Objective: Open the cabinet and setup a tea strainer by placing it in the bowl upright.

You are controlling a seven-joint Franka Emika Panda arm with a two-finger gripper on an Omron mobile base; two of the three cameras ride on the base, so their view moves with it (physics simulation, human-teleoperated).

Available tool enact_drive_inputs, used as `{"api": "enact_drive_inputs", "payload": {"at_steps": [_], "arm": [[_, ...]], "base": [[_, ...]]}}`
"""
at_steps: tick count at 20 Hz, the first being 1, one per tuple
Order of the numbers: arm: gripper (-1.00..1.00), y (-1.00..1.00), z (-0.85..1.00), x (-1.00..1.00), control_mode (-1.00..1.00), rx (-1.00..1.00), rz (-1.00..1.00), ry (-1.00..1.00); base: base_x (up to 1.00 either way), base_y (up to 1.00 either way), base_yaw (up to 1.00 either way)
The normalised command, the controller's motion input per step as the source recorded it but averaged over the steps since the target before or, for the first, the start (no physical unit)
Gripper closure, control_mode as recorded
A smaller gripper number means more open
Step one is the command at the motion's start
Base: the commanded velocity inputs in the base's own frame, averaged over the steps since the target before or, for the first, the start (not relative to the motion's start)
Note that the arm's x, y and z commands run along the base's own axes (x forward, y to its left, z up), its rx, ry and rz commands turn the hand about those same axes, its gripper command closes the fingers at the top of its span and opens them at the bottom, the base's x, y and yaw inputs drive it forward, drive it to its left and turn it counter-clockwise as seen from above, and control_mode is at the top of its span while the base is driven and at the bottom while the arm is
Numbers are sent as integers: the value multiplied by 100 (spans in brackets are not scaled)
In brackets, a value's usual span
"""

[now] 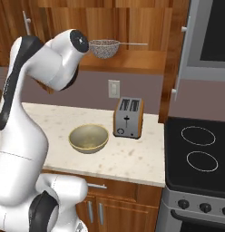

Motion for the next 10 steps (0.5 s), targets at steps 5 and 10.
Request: {"api": "enact_drive_inputs", "payload": {"at_steps": [5,10], "arm": [[-100,91,0,-62,-100,-7,0,0],[-100,92,0,-60,-100,-6,0,0]], "base": [[0,0,0],[0,0,0]]}}
